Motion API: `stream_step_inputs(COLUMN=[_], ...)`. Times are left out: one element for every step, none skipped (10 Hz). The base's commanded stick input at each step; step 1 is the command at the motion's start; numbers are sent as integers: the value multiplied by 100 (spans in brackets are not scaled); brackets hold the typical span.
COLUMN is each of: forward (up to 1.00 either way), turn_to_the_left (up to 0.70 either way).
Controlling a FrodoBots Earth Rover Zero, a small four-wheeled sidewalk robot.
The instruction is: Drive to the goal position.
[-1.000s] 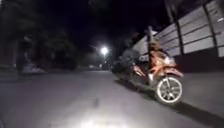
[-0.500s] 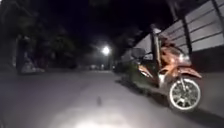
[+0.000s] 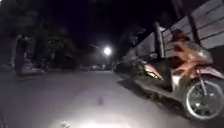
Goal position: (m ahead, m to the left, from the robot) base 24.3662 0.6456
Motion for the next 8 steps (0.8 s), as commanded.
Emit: stream_step_inputs(forward=[70, 70, 70, 70, 70, 70, 70, 70], turn_to_the_left=[0, 0, 0, 0, 0, 0, 0, 0])
